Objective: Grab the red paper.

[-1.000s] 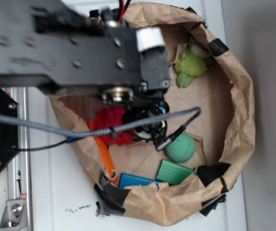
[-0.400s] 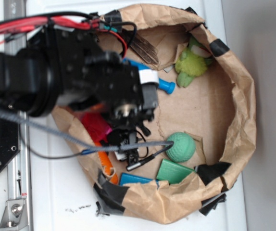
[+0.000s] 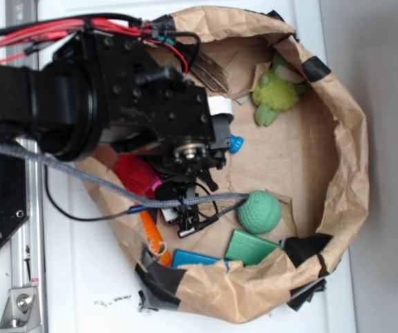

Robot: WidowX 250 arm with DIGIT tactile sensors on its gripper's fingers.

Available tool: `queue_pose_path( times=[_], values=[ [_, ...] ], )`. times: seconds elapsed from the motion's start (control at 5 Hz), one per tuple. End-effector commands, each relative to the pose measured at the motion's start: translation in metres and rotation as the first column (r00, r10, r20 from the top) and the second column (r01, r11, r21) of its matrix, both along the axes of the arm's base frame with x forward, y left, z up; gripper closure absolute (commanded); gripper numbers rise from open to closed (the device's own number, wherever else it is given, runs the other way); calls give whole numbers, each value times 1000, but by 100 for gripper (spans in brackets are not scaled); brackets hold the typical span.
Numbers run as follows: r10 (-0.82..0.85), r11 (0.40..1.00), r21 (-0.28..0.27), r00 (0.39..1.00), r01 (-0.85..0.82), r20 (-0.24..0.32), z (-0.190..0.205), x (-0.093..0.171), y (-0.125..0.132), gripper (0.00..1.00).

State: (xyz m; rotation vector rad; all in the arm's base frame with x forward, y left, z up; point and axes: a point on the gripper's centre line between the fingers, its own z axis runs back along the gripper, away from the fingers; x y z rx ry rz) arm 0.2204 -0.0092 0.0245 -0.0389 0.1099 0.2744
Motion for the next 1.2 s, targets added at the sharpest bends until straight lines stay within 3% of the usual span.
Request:
queue_pose_path(
  times=[0.0,0.2,0.4,1.0],
  values=[
    [-90,995,57,990,84,107,45,18,5,100],
    [-94,995,57,975,84,202,96,31,12,100],
    [-121,993,20,960,120,253,147,45,28,100],
    [-184,983,75,934,169,305,164,46,20,100]
  ],
)
